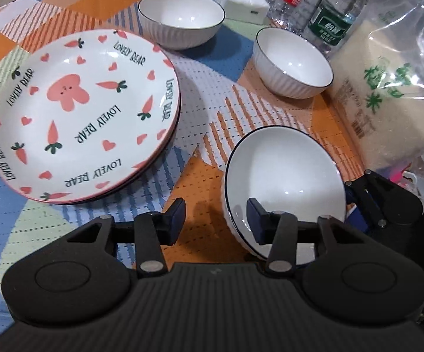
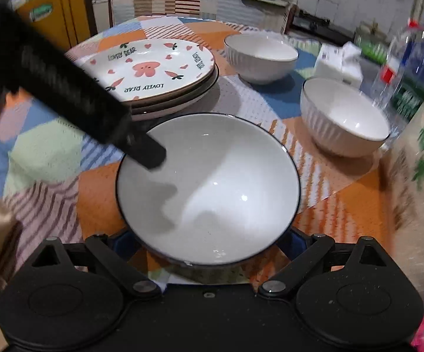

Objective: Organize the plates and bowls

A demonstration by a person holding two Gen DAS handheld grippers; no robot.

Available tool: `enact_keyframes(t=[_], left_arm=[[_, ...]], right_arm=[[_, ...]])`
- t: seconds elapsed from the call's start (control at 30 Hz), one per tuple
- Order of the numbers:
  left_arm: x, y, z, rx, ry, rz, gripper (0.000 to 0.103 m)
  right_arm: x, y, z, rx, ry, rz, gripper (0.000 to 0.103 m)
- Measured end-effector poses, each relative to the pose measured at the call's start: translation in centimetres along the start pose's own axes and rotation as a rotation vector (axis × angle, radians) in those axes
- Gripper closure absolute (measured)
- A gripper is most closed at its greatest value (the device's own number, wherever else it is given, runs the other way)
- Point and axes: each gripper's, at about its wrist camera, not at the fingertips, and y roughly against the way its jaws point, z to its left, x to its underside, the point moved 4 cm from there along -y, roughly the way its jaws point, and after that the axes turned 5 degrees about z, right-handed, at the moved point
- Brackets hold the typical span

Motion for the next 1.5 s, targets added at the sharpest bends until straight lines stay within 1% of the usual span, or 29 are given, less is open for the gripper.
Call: enact_keyframes(t=[0.03, 0.1, 0.13, 0.17, 0.23, 0.33, 0.5, 0.63, 0.8, 0.87, 0.97, 1.17, 1.23, 1.33, 1.37, 1.43, 1.47, 1.5], left_arm=[[0.0, -0.2, 0.0, 0.008, 0.000, 0.005, 0.068], [0.1, -0.5, 0.0, 0.037, 0.005, 0.030, 0.084], [0.2, -0.5, 0.0, 0.057, 0.010, 0.039, 0.088], [0.4, -0.4, 0.0, 0.058, 0.009, 0.044, 0.089], [0.7, 0.0, 0.1, 0.043, -0.001, 0.051, 0.089], [1.1, 0.9, 0.6, 0.042, 0.000, 0.054, 0.089], [1.7, 2.4, 2.0, 0.020, 0.003, 0.058, 0.088], [1.9, 2.5, 3.0, 0.003, 0.014, 0.060, 0.089], [2.3, 1.9, 3.7, -0.005, 0.028, 0.062, 0.089], [2.4, 1.9, 3.6, -0.004, 0.027, 0.057, 0.089], [2.4, 1.8, 3.6, -0.005, 0.027, 0.058, 0.089], [2.3, 2.1, 3.6, 0.004, 0.030, 0.078, 0.088], [2.1, 2.5, 3.6, 0.010, 0.030, 0.076, 0.086], [1.8, 3.3, 3.6, 0.016, 0.024, 0.075, 0.085], [1.6, 3.6, 3.6, 0.015, 0.020, 0.076, 0.082], [1.3, 4.1, 3.4, 0.008, 0.003, 0.079, 0.081], [1.0, 4.5, 3.3, 0.009, -0.001, 0.070, 0.079], [0.6, 4.9, 3.2, 0.013, -0.006, 0.065, 0.075]], right_arm=[[0.0, -0.3, -0.1, -0.017, -0.018, -0.001, 0.006], [0.1, -0.4, -0.1, -0.031, -0.038, -0.015, 0.005], [0.2, -0.4, 0.0, -0.030, -0.039, -0.020, 0.006], [0.2, -0.3, 0.2, -0.033, -0.038, -0.027, 0.006], [0.3, 0.0, 0.6, -0.045, -0.034, -0.036, 0.006], [0.1, 0.2, 1.3, -0.059, -0.036, -0.046, 0.006], [0.0, 0.6, 2.9, -0.094, -0.025, -0.069, 0.006], [-0.4, 0.1, 4.0, -0.108, -0.001, -0.082, 0.006], [-0.4, -1.0, 4.6, -0.108, 0.025, -0.084, 0.006], [-0.4, -1.0, 4.8, -0.092, 0.042, -0.091, 0.006], [-0.4, -0.9, 4.8, -0.086, 0.040, -0.079, 0.007], [0.7, 0.4, 4.4, -0.018, 0.082, -0.022, 0.007], [1.2, 1.4, 3.9, -0.018, 0.081, -0.024, 0.007], [1.6, 3.4, 2.7, -0.040, 0.059, -0.046, 0.007], [1.6, 4.2, 2.1, -0.045, 0.044, -0.061, 0.007], [1.5, 5.5, 1.0, -0.055, 0.004, -0.090, 0.007], [1.4, 6.1, 0.3, -0.056, -0.019, -0.106, 0.007], [1.1, 6.6, -0.5, -0.054, -0.049, -0.125, 0.007]])
